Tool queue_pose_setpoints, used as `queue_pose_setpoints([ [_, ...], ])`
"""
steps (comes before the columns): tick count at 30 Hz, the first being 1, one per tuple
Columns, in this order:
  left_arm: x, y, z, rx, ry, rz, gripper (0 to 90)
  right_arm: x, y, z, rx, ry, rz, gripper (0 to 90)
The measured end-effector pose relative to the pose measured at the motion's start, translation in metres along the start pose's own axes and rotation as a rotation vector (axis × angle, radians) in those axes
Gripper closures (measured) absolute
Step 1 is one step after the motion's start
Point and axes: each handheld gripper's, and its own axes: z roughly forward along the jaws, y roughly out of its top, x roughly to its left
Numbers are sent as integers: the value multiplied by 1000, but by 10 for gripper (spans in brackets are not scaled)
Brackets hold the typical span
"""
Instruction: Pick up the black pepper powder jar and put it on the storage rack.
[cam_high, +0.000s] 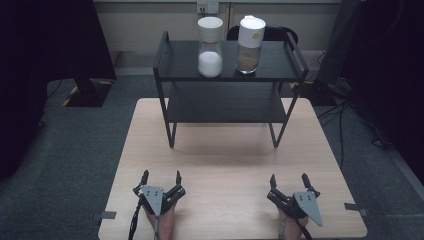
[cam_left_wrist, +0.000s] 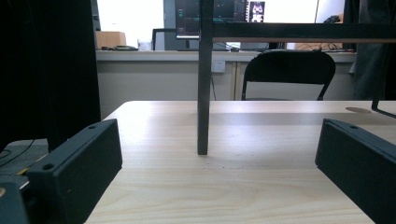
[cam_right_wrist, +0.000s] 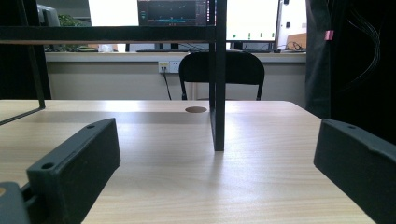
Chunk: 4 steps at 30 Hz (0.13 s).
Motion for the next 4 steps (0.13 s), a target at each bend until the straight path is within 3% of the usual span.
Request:
queue_pose_setpoints([
  [4,2,0,0,0,-8,-3,0,0,0,0,0,0,0,0],
])
